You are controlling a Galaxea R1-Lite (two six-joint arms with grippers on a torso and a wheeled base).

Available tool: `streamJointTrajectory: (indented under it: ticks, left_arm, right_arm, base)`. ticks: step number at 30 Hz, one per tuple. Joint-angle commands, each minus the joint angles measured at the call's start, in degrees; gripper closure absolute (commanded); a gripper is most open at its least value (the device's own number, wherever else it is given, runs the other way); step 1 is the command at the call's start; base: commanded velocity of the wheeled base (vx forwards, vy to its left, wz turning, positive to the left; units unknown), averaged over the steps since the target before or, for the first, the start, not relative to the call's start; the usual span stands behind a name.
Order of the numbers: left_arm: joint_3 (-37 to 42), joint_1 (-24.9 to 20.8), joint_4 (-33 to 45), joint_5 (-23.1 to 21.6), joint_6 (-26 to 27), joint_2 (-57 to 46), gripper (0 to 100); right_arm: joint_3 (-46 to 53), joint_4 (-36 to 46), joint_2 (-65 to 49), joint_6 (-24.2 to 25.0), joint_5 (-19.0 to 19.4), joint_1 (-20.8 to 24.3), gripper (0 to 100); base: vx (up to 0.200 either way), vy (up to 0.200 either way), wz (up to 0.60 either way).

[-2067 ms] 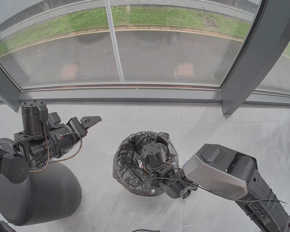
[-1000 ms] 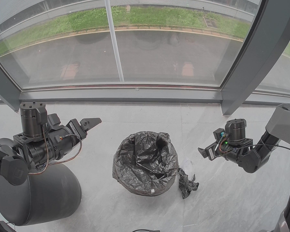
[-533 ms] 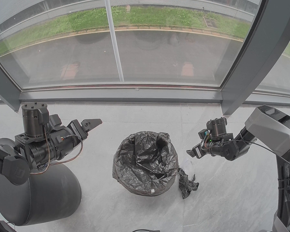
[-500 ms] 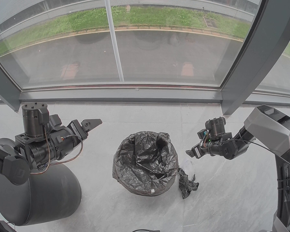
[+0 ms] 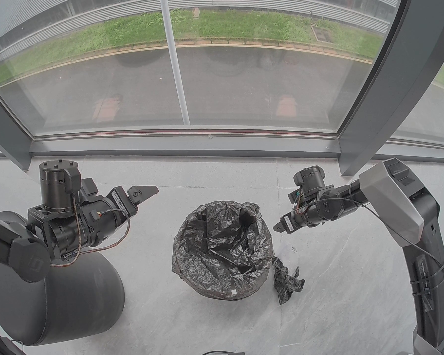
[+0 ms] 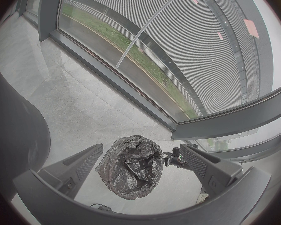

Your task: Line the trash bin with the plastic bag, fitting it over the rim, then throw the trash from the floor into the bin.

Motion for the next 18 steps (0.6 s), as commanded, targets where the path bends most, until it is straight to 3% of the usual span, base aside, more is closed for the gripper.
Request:
streamJointTrajectory:
  ticks: [1, 4, 11, 15, 17, 18]
  left_arm:
    - [-0.1, 0.0, 0.0, 0.0, -0.1, 0.7, 0]
    - [-0.1, 0.1, 0.0, 0.0, -0.1, 0.7, 0]
    - [-0.1, 0.1, 0.0, 0.0, -0.1, 0.8, 0]
    - [-0.1, 0.1, 0.0, 0.0, -0.1, 0.7, 0]
    - [-0.1, 0.1, 0.0, 0.0, -0.1, 0.7, 0]
    - [-0.1, 0.1, 0.0, 0.0, -0.1, 0.8, 0]
  right_arm:
    - [-5.4, 3.0, 5.3, 0.5, -0.1, 1.1, 0]
    - [-6.4, 4.6, 5.5, 0.6, -0.1, 1.0, 0]
    - [-18.0, 17.3, 9.1, 3.1, 0.6, 0.8, 0]
    - [-18.0, 24.8, 14.3, 3.6, 0.6, 0.5, 0]
    - [-18.0, 24.8, 14.3, 3.6, 0.6, 0.5, 0]
    - [-18.0, 32.0, 18.6, 4.1, 0.6, -0.3, 0]
  base:
    - [0.000, 0.000, 0.00]
    - [0.000, 0.000, 0.00]
    - [0.000, 0.000, 0.00]
    - [0.000, 0.000, 0.00]
    - [0.000, 0.000, 0.00]
    - [0.000, 0.000, 0.00]
